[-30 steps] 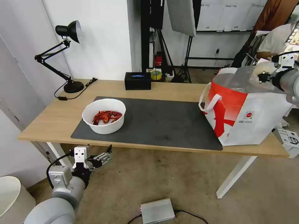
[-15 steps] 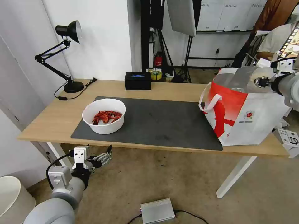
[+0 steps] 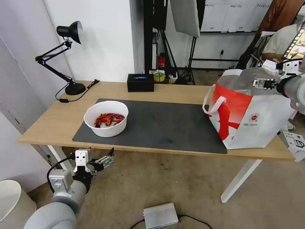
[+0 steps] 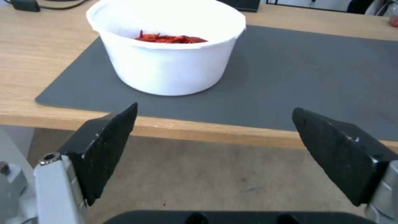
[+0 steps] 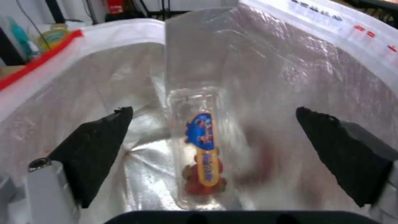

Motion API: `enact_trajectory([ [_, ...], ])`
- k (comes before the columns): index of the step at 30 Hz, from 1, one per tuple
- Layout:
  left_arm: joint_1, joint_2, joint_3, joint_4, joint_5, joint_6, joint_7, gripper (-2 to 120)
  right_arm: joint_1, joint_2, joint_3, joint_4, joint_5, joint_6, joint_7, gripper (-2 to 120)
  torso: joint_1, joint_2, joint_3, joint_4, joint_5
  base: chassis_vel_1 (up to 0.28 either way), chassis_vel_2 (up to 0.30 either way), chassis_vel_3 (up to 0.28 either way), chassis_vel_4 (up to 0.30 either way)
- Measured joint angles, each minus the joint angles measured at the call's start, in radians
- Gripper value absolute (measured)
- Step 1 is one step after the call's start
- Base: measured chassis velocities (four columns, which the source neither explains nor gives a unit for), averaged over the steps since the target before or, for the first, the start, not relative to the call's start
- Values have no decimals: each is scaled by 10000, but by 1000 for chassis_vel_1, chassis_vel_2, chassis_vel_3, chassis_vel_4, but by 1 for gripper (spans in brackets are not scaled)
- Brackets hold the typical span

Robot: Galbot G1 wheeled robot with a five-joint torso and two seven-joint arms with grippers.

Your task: Pick up the trash from the table and place it into the takeout bag.

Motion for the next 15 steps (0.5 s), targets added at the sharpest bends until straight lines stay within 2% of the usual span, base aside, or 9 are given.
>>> enact_trajectory([
  [2, -2, -12, 4, 0, -1, -1, -1, 100, -39, 0, 53, 93, -65, 93, -94, 100, 0, 0, 0, 0, 0, 0, 0, 0, 0],
  [4, -11, -34, 9, 0, -1, -1, -1, 100, -167, 7, 131, 231, -388, 585, -422, 100, 0, 0, 0, 0, -1, 0, 0, 0, 0],
  [6, -66, -83, -58, -96, -53, -5, -6, 100, -754, 5, 331, 438, -2012, 2821, -2215, 100, 0, 0, -1, 1, -2, 0, 0, 0, 0],
  [7, -66, -83, -58, -96, -53, -5, -6, 100, -754, 5, 331, 438, -2012, 2821, -2215, 100, 0, 0, -1, 1, -2, 0, 0, 0, 0],
  [10, -87, -51, -131, -155, -135, -6, -32, 100, -1864, 71, 920, 760, -3102, 5094, -4612, 100, 0, 1, -1, -1, -3, 0, 0, 0, 0],
  [11, -87, -51, -131, -155, -135, -6, -32, 100, -1864, 71, 920, 760, -3102, 5094, -4612, 100, 0, 1, -1, -1, -3, 0, 0, 0, 0],
  [14, -54, -65, -156, -119, -135, -7, -50, 100, -3078, 197, 1290, 1296, -3741, 6378, -6208, 100, -1, 0, -1, -1, 0, 0, 0, 0, 0],
  [15, -54, -76, -161, -105, -134, -8, -53, 100, -3199, 219, 1298, 1365, -3822, 6520, -6347, 100, -1, 1, -1, 0, -1, 0, 0, 0, 0],
])
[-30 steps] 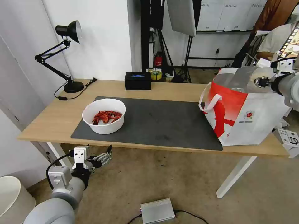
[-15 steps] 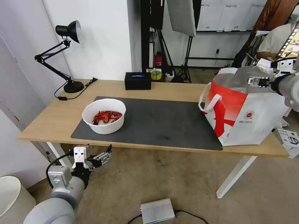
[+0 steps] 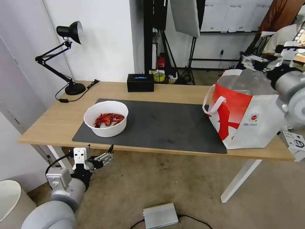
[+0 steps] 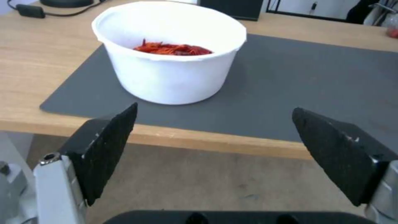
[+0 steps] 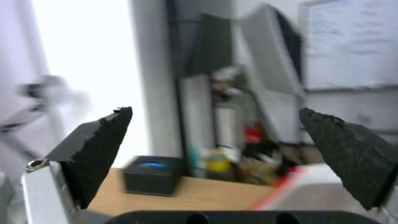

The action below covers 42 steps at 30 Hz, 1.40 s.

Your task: Pick up the trash from the table and place it into the takeout bag.

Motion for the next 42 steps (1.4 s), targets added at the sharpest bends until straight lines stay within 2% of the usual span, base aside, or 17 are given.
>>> enact_trajectory([
  [5, 58, -124, -101, 41, 30, -8, -21, 100, -732, 262, -268, 666, -711, 894, -784, 100, 0, 0, 0, 2, 0, 0, 0, 0, 0],
  [11, 98, -223, -161, 52, 46, -11, -38, 100, -1312, 328, -335, 1036, -1346, 1042, -886, 100, 0, 0, 0, 2, -2, 0, 0, 0, 0],
  [14, 212, -358, -253, 63, 103, -18, -45, 100, -2874, 668, -310, 1446, -2772, 1327, -833, 100, 0, 0, 0, -1, 0, 0, 0, 0, 0],
  [17, 360, -467, -333, 52, 161, -22, -50, 100, -3765, 1016, -310, 1501, -3484, 1603, -763, 100, 0, 1, 0, 3, -1, 0, 0, 0, 0],
  [25, 463, -605, -351, 117, 271, -30, -56, 100, -7149, 2071, -20, 1286, -5969, 2423, 183, 100, -1, 1, -1, -1, 0, 0, 0, 0, 0],
  [33, 535, -639, -462, 124, 272, -35, -59, 100, -9475, 2572, 291, 1227, -7253, 2530, 1211, 100, -1, 1, -1, -2, 1, 0, 0, 0, 0],
  [42, 546, -702, -436, 124, 272, -38, -60, 100, -10225, 2696, 340, 1172, -7504, 2632, 1570, 100, -1, 1, -1, 0, 0, 0, 0, 0, 0],
])
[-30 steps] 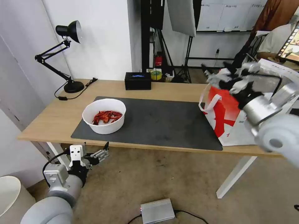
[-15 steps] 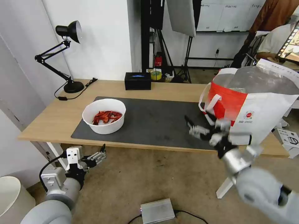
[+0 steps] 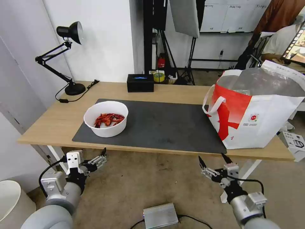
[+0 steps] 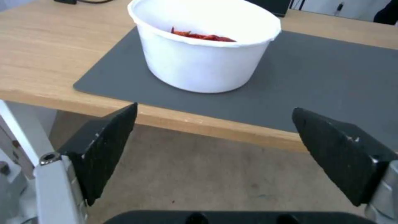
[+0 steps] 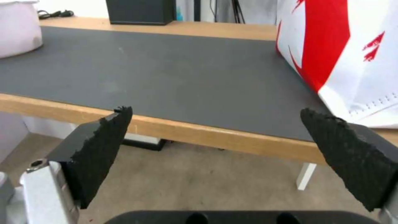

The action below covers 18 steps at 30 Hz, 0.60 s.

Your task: Pick up the trash from the table and place it into the takeout bag.

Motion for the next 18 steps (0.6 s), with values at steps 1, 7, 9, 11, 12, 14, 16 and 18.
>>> enact_trajectory([
  [1, 2, -12, 6, 2, 1, 0, 0, 100, 0, 33, -1, -1, -10, 0, 22, 100, 0, 0, 0, 0, 0, 0, 0, 0, 0],
  [7, 17, 11, -39, 7, 0, -1, 1, 100, 133, 83, -32, 65, -28, -130, 224, 100, 0, -1, 1, 0, 0, 0, 0, 0, 0],
  [9, 25, 9, -43, 7, 0, 0, 1, 100, 143, 72, -32, 76, -38, -152, 241, 100, 0, -2, 1, 1, 0, 0, 0, 0, 0],
  [11, 41, -23, -43, 6, 0, -1, 1, 100, 156, 63, -33, 99, -92, -190, 281, 100, 0, -1, 1, 1, 0, 0, 0, 0, 0],
  [12, 45, -38, -42, 6, 0, -1, 2, 100, 157, 61, -33, 117, -102, -201, 298, 100, 1, -1, 1, 1, 0, 0, 0, 0, 0],
  [14, 45, -49, -39, 6, 0, -1, 1, 100, 157, 53, -33, 134, -104, -208, 306, 100, 0, -1, 1, 1, 0, 0, 0, 0, 0],
  [16, 46, -58, -31, 6, 1, -1, 1, 100, 157, 45, -33, 148, -105, -215, 312, 100, 0, -1, 1, 0, 0, 0, 0, 0, 0],
  [18, 54, -60, -30, 9, 2, -1, 2, 100, 158, 42, -33, 151, -105, -219, 313, 100, 1, -1, 1, 0, 0, 0, 0, 0, 0],
])
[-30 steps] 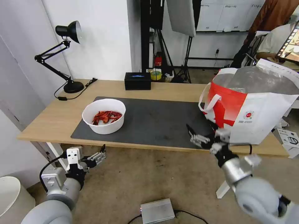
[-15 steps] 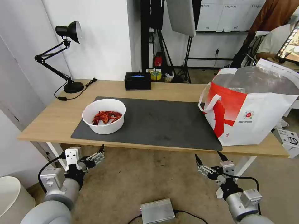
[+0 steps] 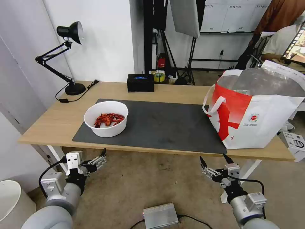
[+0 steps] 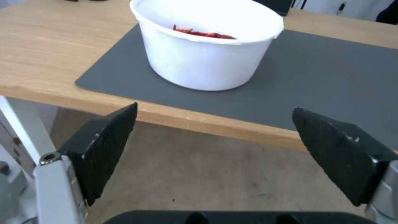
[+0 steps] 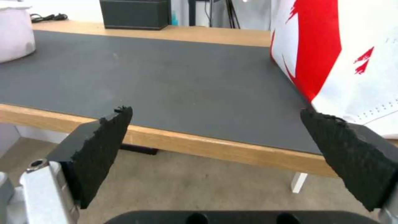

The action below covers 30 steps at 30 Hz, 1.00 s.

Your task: Pick up the trash from the table and place it into the takeout bag.

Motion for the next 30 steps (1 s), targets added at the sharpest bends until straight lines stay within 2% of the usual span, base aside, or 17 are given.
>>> enact_trajectory([
  [11, -269, 250, -186, 57, -377, -1, -174, 100, 18, -7, -1, 8, 7, -9, 0, 100, 1, 0, 0, 0, 0, 0, 0, 0, 0],
  [16, -777, 702, -526, 181, -1397, -3, -541, 100, 22, -9, -5, 11, 12, -11, -1, 100, 0, 0, 0, 0, -1, 0, 0, 0, 0],
  [19, -1377, 1346, -776, 331, -2928, -5, -1237, 100, 24, -10, -5, 13, 15, -14, -3, 100, 0, 0, 0, 1, -1, 0, 0, 0, 0],
  [20, -1799, 1784, -808, 485, -3906, 7, -1725, 100, 25, -11, -5, 14, 17, -15, -5, 100, 1, 0, 0, 0, 0, 0, 0, 0, 0],
  [21, -1799, 1784, -808, 485, -3906, 7, -1725, 100, 25, -11, -5, 14, 17, -15, -5, 100, 1, 0, 0, 0, 0, 0, 0, 0, 0],
  [24, -3023, 2696, -676, 1037, -5729, 48, -2436, 100, 27, -11, -5, 13, 20, -17, -8, 100, 1, -1, 1, 2, -1, 0, 0, 0, 0],
  [25, -3023, 2696, -676, 1037, -5729, 48, -2436, 100, 27, -11, -5, 13, 20, -17, -8, 100, 1, -1, 1, 2, -1, 0, 0, 0, 0],
  [29, -5098, 3675, -63, 1923, -7813, 112, -2982, 100, 29, -10, -5, 14, 23, -17, -11, 100, 1, -1, 2, -2, 1, 0, 0, 0, 0],
  [30, -5098, 3675, -63, 1923, -7813, 112, -2982, 100, 29, -10, -5, 14, 23, -17, -11, 100, 1, -1, 2, -2, 1, 0, 0, 0, 0],
])
